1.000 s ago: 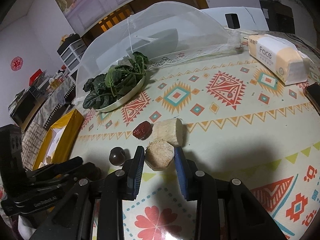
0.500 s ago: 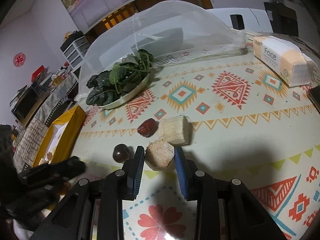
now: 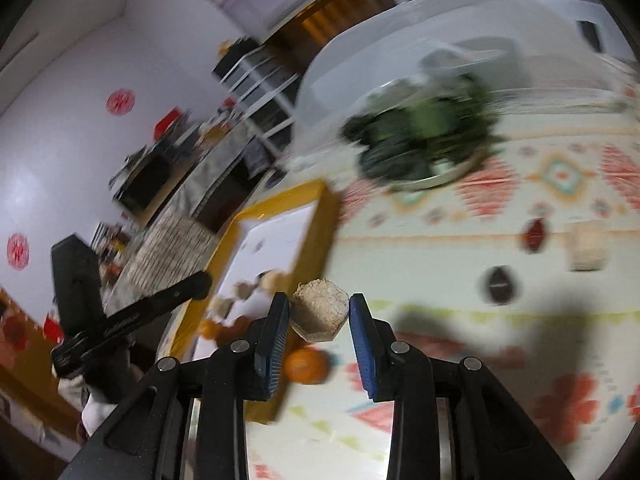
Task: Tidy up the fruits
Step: 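Carry the plum and white ball over the tray and open both tools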
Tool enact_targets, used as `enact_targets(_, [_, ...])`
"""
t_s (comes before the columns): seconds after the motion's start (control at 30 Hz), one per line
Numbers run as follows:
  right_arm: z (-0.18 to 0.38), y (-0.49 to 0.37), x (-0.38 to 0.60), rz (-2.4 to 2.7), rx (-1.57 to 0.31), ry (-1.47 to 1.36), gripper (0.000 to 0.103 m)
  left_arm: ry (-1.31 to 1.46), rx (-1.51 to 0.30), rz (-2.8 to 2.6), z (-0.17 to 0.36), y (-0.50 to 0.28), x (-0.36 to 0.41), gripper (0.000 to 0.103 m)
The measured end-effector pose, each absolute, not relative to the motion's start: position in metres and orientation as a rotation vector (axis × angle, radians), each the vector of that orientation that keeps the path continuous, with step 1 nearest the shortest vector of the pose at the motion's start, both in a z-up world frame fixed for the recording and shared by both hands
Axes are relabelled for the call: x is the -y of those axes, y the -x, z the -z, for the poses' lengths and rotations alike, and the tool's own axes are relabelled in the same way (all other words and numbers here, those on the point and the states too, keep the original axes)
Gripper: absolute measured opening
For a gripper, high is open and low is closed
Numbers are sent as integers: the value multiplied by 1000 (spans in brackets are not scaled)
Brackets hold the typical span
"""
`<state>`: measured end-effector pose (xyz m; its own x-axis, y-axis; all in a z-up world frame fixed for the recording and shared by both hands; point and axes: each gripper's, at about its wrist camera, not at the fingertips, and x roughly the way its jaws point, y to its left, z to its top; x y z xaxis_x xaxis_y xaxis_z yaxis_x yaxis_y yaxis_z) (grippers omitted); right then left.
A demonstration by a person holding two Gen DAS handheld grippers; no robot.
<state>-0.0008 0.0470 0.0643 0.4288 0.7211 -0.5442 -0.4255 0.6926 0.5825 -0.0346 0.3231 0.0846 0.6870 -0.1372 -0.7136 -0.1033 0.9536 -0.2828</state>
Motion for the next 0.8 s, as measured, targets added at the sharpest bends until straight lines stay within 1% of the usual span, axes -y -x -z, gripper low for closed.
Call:
enact_targets(0.2, [-62, 3, -122, -794, -893, -297, 33, 417, -870, -50, -57, 31, -376, 26])
enact_targets(0.3, [-58, -1, -147, -789, -907, -241, 33, 456, -875, -48, -50, 32, -388, 31])
enact_targets(0.33, [-56, -2, -154, -785, -911, -225, 33, 456, -868, -49, -51, 35, -390, 41])
enact_targets(0.37, [-53, -3, -160, -778, -912, -210, 34, 457, -855, -56, -54, 38, -392, 55])
enact_targets(0.4, [-52, -4, -162, -770, -909, -202, 34, 460, -841, -57, -56, 41, -394, 61])
enact_targets(0.47, [-50, -6, -169, -753, -890, -187, 34, 478, -776, -46, -69, 53, -398, 82])
enact_targets(0.5, [-51, -6, -171, -748, -883, -179, 34, 485, -755, -56, -74, 57, -400, 88])
enact_targets(0.53, [-53, -6, -172, -743, -872, -170, 34, 490, -740, -64, -78, 60, -401, 97])
enact_targets(0.6, [-60, -5, -171, -747, -852, -167, 40, 514, -702, -37, -86, 70, -400, 99])
enact_targets(0.67, [-68, -3, -163, -742, -825, -178, 43, 528, -716, -9, -88, 73, -396, 99])
enact_targets(0.8, [-76, 1, -133, -725, -810, -181, 43, 539, -744, 12, -88, 81, -386, 99])
